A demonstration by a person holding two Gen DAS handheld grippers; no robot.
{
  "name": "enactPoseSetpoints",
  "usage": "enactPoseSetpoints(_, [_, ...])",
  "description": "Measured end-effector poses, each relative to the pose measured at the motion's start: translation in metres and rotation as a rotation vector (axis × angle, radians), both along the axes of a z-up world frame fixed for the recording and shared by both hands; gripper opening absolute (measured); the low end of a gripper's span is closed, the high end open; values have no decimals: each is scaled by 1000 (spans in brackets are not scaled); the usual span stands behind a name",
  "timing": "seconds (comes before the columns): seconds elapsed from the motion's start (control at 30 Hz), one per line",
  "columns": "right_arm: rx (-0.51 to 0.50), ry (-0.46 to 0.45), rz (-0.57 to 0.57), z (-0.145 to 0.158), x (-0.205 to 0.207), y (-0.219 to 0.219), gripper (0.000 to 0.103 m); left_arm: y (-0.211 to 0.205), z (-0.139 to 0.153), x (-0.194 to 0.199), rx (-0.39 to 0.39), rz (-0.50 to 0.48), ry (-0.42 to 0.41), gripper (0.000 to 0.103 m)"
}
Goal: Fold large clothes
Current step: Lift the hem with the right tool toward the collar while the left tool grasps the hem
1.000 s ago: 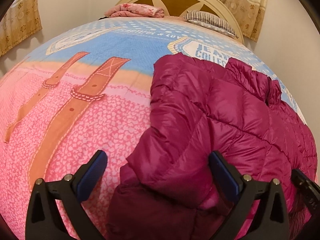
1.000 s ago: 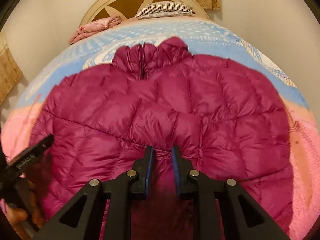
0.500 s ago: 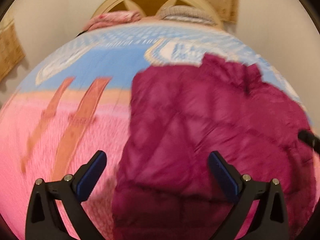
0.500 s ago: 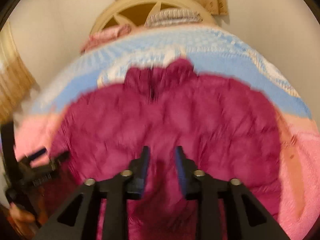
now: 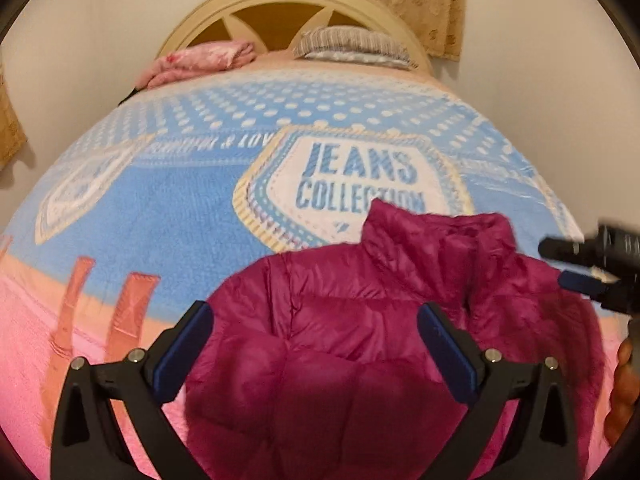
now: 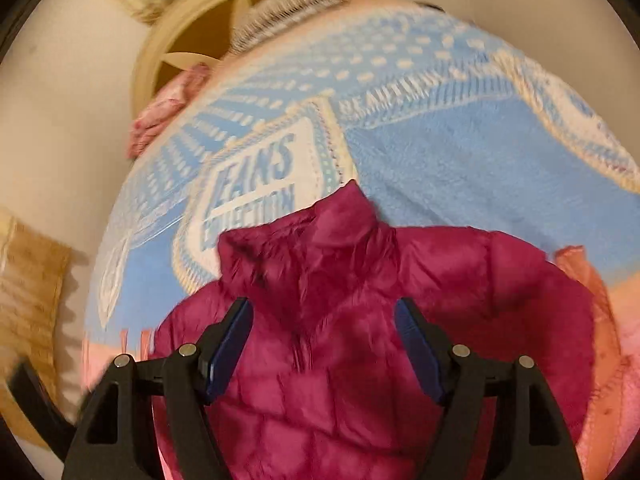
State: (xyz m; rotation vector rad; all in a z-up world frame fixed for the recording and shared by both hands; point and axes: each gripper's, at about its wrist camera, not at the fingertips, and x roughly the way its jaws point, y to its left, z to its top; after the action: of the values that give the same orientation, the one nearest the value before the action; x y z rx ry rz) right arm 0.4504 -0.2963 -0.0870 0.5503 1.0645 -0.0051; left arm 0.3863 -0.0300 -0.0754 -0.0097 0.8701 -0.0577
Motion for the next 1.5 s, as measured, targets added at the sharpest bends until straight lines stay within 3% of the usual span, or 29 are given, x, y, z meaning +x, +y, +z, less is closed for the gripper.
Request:
enactPoseSetpoints(0.17, [27, 83, -51, -24, 42, 2, 74, -1, -35, 5, -30, 42, 35, 103])
enactPoseSetpoints(0.3, [34, 110, -86, -38, 60, 5, 74, -5, -54, -4, 21, 74, 5, 103])
enactPoseSetpoints(0.53, [-47, 193, -87, -62, 81, 17, 74, -6, -57, -19, 34, 96, -58, 103])
enactPoseSetpoints(0.6, [-99, 196, -72, -59, 79, 23, 62, -3, -58, -18, 16, 93, -49, 103])
enactPoseSetpoints(0.63, [-123, 200, -68, -57, 78, 24, 40, -2, -59, -17, 3, 91, -44, 103])
enactPoseSetpoints(0.67, [-146, 204, -61, -54, 75, 24, 28, -1, -60, -15, -6, 90, -41, 103])
enactPoseSetpoints(0.77, [-116, 174, -48, -42, 60, 11, 18, 1, -61, -14, -28, 90, -39, 103])
enactPoseSetpoints(0.93, [-151, 133, 1, -25, 23, -5, 13, 2, -61, -15, -45, 89, -46, 103])
enactPoseSetpoints(1.07, [-190, 116, 22, -34, -8, -13, 12, 2, -52, -19, -64, 53, -44, 103])
enactPoseSetpoints(1.27, [-183, 28, -12, -67, -32, -24, 12, -12, -11, -17, 7, -37, -105, 103])
enactPoseSetpoints(1.4, [-308, -179, 6, -79, -52, -9, 11, -19, 17, 12, -107, -80, -67, 103])
enactPoseSetpoints(1.5, [-287, -188, -2, -79, -52, -12, 11, -32, 23, 43, -175, -102, -30, 103])
